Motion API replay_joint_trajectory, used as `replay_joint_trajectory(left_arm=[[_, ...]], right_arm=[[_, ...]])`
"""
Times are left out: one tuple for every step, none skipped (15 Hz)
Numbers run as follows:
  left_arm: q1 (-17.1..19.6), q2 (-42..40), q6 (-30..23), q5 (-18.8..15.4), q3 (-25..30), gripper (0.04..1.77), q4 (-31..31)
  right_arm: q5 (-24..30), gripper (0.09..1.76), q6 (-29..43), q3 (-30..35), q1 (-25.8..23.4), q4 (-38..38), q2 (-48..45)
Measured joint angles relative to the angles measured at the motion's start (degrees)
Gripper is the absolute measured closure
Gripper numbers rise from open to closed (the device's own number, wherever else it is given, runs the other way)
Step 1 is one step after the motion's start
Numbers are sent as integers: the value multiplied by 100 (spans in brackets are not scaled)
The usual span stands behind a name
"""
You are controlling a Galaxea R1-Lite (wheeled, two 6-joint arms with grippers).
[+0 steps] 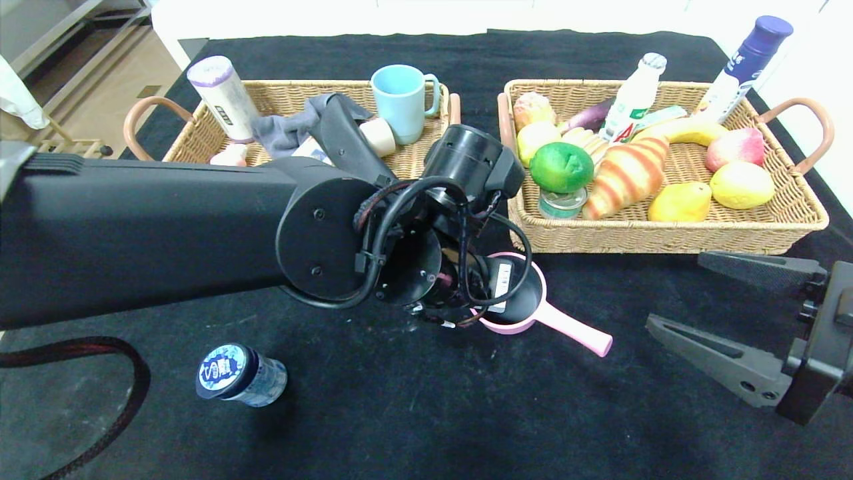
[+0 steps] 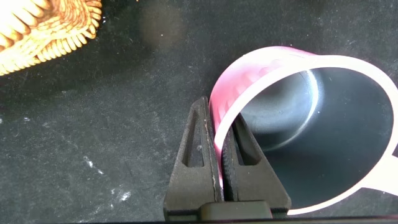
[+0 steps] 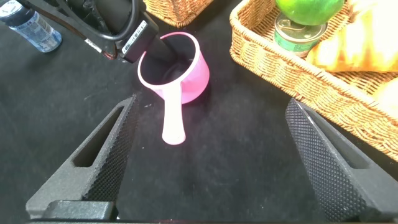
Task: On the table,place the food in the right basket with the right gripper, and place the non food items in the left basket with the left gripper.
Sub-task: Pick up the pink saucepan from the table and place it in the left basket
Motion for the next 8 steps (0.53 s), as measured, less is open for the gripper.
replay_joint_trajectory(left_arm=[[0,-2,2,5,2,165,0],[0,-2,0,9,5,165,0],[0,-2,0,11,7,165,-2],[0,-2,-2,13,7,165,-2],[0,-7,-7,38,5,165,0],[-2,-13,-16,74,0,165,9],[-5,-28,-30,88,0,165,16],[-16,-57,-80,101,0,165,35]], right_arm=[[0,14,2,4,1,0,0],[-1,14,2,4,1,0,0],[-1,14,2,6,1,-2,0],[-4,14,0,6,4,0,-2],[-4,14,2,6,9,-5,-2],[-1,14,0,6,9,-9,-4],[-6,14,2,9,12,-16,-15],[-9,14,5,9,9,-41,-30]])
